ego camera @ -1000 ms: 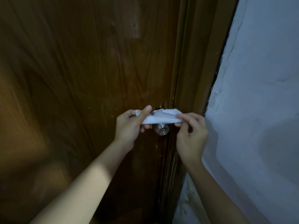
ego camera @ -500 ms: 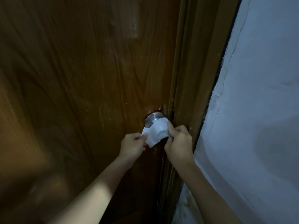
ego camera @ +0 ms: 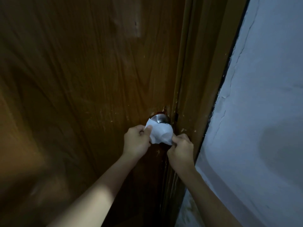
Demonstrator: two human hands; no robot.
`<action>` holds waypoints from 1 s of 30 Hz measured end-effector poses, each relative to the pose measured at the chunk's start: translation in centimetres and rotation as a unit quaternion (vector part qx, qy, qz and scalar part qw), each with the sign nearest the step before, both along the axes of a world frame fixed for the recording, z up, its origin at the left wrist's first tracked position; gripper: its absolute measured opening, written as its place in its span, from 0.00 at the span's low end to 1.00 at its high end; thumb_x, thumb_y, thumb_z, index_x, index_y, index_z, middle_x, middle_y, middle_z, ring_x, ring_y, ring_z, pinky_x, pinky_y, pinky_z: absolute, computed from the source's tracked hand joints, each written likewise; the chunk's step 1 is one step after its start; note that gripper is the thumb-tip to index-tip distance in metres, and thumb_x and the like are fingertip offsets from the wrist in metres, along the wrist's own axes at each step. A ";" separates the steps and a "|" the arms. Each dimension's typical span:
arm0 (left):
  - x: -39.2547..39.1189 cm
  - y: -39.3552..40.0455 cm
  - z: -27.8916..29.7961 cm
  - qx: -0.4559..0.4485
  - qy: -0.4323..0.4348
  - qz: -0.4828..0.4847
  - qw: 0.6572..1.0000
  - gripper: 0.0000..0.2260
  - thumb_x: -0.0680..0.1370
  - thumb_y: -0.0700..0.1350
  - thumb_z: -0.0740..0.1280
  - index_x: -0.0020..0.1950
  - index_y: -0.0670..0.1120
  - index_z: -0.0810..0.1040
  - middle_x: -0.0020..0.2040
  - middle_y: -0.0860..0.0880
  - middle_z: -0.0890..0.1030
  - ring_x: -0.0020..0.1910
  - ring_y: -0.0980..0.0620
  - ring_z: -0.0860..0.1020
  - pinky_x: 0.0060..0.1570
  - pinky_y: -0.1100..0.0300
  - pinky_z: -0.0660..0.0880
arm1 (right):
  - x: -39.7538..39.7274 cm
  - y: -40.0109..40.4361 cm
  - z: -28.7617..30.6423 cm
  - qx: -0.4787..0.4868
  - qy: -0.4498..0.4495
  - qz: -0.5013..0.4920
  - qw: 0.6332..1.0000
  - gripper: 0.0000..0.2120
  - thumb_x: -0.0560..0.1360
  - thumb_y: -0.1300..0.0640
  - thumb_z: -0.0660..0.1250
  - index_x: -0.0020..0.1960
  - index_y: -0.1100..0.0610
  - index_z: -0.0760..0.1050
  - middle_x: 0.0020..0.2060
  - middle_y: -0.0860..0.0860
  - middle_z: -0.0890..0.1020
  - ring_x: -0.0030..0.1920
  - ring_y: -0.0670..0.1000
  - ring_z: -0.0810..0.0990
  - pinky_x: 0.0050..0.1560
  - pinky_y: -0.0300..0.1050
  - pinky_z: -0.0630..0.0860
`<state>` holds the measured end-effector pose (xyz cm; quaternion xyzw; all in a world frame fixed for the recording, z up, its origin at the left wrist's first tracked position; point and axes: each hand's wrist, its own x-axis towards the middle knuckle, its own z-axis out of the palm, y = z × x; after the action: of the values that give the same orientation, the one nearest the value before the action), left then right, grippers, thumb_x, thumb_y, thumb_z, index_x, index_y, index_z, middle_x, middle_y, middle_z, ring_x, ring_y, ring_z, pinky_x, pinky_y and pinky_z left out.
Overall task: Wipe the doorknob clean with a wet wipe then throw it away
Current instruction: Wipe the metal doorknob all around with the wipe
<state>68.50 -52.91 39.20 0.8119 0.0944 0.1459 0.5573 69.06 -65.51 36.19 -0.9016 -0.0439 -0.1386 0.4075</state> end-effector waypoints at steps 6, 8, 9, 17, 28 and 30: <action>0.6 -0.9 -2.3 -0.053 0.125 -0.011 0.991 0.12 0.79 0.45 0.60 0.44 0.41 0.79 0.35 0.48 0.80 0.30 0.55 0.76 0.31 0.63 0.70 | -0.4 -0.1 1.0 0.104 -0.095 -0.050 0.989 0.13 0.74 0.67 0.61 0.56 0.61 0.78 0.49 0.53 0.80 0.46 0.46 0.76 0.39 0.23 0.69; 0.6 -0.5 -2.6 -0.062 0.151 0.004 0.987 0.10 0.79 0.43 0.61 0.43 0.41 0.79 0.35 0.48 0.80 0.30 0.55 0.77 0.29 0.64 0.69 | -0.5 -0.4 0.9 0.057 -0.091 -0.050 0.993 0.12 0.74 0.66 0.61 0.55 0.60 0.79 0.50 0.55 0.81 0.44 0.46 0.76 0.38 0.24 0.68; 0.6 -0.2 -2.7 -0.056 0.156 0.008 0.986 0.09 0.78 0.42 0.61 0.43 0.42 0.78 0.36 0.47 0.80 0.30 0.56 0.77 0.28 0.64 0.69 | -0.6 -0.6 0.6 0.020 -0.072 -0.048 0.996 0.12 0.74 0.66 0.61 0.54 0.60 0.79 0.50 0.56 0.81 0.45 0.48 0.77 0.40 0.25 0.69; -0.2 0.8 -0.9 -0.123 -0.013 0.047 0.991 0.06 0.76 0.38 0.64 0.50 0.44 0.80 0.40 0.49 0.84 0.38 0.55 0.83 0.35 0.65 0.78 | -0.5 -0.7 1.4 0.102 -0.088 -0.091 0.987 0.08 0.73 0.65 0.65 0.51 0.61 0.80 0.41 0.58 0.85 0.37 0.53 0.83 0.40 0.51 0.82; -0.5 0.2 2.5 0.050 -0.105 0.008 0.993 0.07 0.74 0.37 0.67 0.48 0.45 0.82 0.38 0.54 0.81 0.34 0.66 0.79 0.33 0.77 0.73 | 0.8 -0.3 5.6 -0.007 -0.226 -0.032 0.974 0.08 0.72 0.70 0.64 0.48 0.66 0.80 0.44 0.62 0.84 0.42 0.58 0.82 0.40 0.35 0.70; 0.2 0.3 3.8 0.057 -0.122 0.029 0.990 0.08 0.74 0.36 0.67 0.48 0.45 0.82 0.38 0.54 0.80 0.33 0.66 0.78 0.31 0.78 0.72 | 1.3 -0.5 5.5 -0.071 -0.172 -0.008 0.982 0.09 0.73 0.69 0.62 0.49 0.64 0.80 0.45 0.60 0.83 0.43 0.56 0.81 0.38 0.37 0.71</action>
<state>68.67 -52.57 42.99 0.8155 0.0409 0.2654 0.5126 70.34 -66.02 41.68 -0.8912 -0.1163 -0.2916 0.3273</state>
